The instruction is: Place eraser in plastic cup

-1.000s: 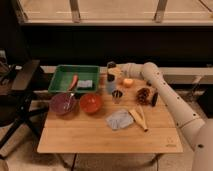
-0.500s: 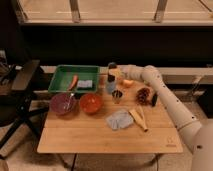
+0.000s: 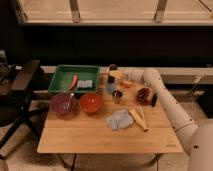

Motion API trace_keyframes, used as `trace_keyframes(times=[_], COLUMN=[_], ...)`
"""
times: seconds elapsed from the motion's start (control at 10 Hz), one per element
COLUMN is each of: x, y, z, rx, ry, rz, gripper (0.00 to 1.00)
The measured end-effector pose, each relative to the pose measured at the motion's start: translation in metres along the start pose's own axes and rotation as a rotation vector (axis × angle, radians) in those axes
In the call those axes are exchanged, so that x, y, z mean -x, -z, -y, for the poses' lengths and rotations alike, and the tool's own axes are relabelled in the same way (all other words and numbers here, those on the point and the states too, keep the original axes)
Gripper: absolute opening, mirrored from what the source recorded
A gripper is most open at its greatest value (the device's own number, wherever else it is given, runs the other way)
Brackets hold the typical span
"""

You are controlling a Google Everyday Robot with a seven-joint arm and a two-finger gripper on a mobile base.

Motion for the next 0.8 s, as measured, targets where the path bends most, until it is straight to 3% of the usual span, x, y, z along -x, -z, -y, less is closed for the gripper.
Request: trace_keyframes(times=[0.2, 0.8], x=[-0.004, -0.006], y=[-0.005, -0.013], z=[0.001, 0.007], rx=[0.0, -0.016], ry=[-0.01, 0.005], rz=[0.009, 0.031], gripper=[0.75, 0.75])
